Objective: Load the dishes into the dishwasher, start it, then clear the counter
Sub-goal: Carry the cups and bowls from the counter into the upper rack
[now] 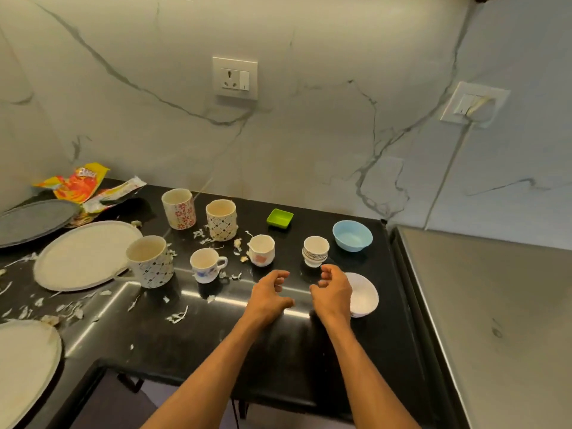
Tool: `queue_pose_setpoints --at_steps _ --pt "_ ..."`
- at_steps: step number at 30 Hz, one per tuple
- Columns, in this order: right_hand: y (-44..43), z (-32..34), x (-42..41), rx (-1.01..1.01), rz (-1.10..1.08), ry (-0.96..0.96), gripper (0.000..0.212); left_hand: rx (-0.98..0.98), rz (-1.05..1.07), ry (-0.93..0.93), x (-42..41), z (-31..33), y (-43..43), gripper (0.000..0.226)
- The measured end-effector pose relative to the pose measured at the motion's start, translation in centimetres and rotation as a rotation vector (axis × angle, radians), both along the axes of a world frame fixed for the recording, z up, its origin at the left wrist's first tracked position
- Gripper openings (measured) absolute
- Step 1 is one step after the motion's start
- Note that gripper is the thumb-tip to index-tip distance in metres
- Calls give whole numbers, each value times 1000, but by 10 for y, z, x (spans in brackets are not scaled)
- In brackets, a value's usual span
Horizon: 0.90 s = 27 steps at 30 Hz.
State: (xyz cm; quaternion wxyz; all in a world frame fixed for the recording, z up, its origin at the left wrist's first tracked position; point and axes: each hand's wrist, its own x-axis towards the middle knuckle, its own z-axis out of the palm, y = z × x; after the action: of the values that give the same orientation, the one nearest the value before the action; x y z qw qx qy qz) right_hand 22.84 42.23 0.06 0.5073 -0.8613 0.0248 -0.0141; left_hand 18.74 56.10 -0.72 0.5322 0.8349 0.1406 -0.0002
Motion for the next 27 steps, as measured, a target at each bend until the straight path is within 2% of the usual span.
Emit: queue_pose_setpoints --at_steps 5,11,15,20,27 --pt "1 9 65 42 -39 40 61 44 1 12 63 6 -3 79" --pt "-7 6 122 -58 105 217 84 77 -27 95 122 -1 -12 97" --pt "-13 1 139 -93 194 279 78 76 -59 102 143 -12 -16 96" --pt "-14 1 148 -119 268 266 62 57 -50 59 156 -17 -20 78" --pt "-12 6 149 -92 252 237 61 25 -8 -6 154 -15 -17 74"
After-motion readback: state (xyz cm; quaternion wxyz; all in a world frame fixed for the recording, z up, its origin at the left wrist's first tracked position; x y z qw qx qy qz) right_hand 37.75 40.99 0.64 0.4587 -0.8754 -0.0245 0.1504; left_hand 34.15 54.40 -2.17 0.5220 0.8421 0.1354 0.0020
